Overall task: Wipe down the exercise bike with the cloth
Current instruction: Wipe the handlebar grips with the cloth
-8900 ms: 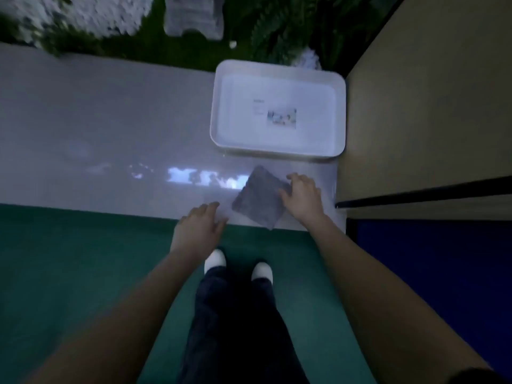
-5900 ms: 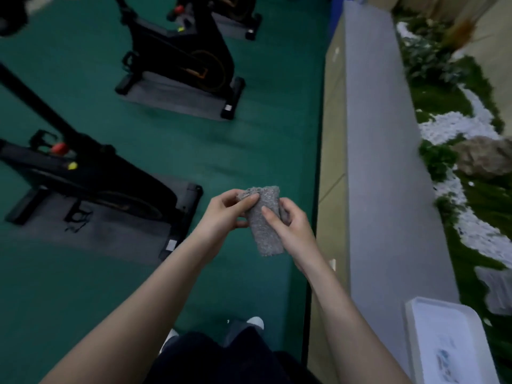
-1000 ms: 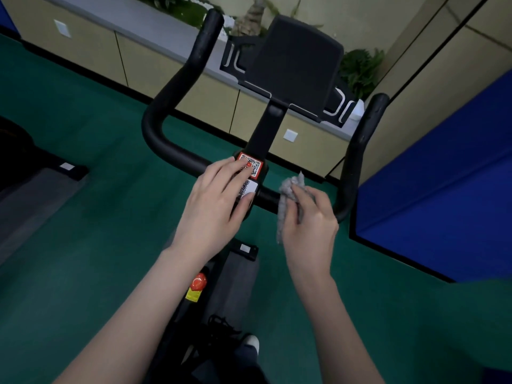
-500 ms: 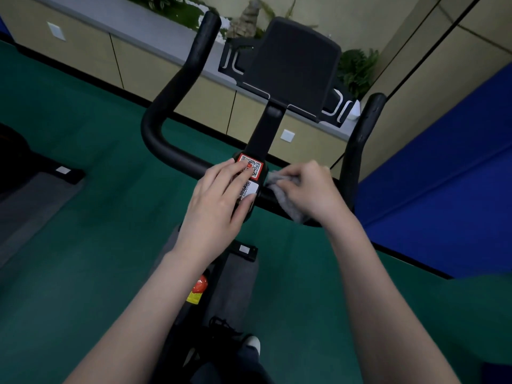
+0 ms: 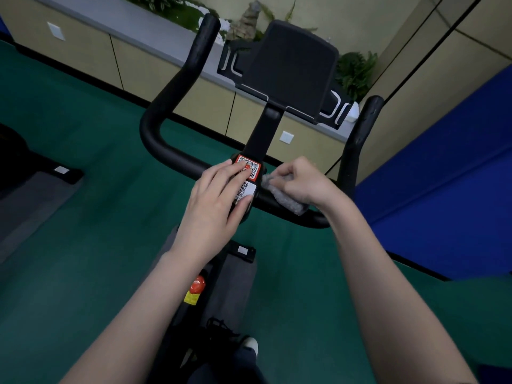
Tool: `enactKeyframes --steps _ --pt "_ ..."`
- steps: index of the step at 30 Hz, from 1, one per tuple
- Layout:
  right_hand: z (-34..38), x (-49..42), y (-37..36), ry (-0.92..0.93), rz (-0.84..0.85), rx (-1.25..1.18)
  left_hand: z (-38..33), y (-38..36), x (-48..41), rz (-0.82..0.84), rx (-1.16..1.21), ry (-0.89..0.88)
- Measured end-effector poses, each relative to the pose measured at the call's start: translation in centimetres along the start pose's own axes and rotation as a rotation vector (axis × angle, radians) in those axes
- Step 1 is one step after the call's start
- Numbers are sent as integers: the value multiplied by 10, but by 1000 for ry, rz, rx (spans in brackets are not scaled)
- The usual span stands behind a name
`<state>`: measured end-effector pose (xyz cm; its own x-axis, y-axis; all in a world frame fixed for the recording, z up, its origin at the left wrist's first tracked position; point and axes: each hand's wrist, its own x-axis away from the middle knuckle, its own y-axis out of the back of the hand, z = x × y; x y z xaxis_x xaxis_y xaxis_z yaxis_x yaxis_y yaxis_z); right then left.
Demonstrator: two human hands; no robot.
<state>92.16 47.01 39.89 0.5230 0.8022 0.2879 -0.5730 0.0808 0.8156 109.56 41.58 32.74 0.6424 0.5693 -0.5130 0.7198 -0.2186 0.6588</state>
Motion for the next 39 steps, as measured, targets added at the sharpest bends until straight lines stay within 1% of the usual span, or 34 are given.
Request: enactKeyframes --steps 2,5,7,9,12,15,17,19,21,24,26,28,31,35,37,39 --pt "-15 16 3 23 -98 59 -1 -1 1 4 5 -2" --pt "-28 47 -7 128 -354 138 -1 -2 1 -2 15 2" --pt "-27 63 -26 198 -520 128 0 -2 2 -6 15 3" --pt "-26 73 -43 204 -626 99 1 -2 1 -4 10 -1" --pt "-28 84 -62 235 -808 21 1 -2 1 -4 11 -7" --pt "-23 86 -86 231 -992 -169 0 -2 2 -14 23 -3" --pt "-13 79 -101 243 -1073 -276 1 -2 0 -14 28 -6" --pt "-1 70 -112 287 -1108 -335 3 0 -1 -5 34 -18" --pt "8 61 -120 319 -1119 -336 7 2 -2 13 47 -30" --pt "2 62 -119 345 -1080 -305 11 4 -1 43 47 -49" --pt "-14 69 -113 327 -1077 -281 11 3 0 48 48 -54" --pt "-27 76 -108 288 -1112 -267 9 2 1 41 54 -48" --pt "-20 73 -113 265 -1151 -303 7 0 2 22 60 -38" --pt "8 60 -122 333 -1089 -366 8 2 2 25 62 -40" --pt "3 63 -118 338 -1055 -356 8 4 2 37 61 -46" --pt "-15 72 -109 305 -1057 -328 7 5 1 46 56 -48"
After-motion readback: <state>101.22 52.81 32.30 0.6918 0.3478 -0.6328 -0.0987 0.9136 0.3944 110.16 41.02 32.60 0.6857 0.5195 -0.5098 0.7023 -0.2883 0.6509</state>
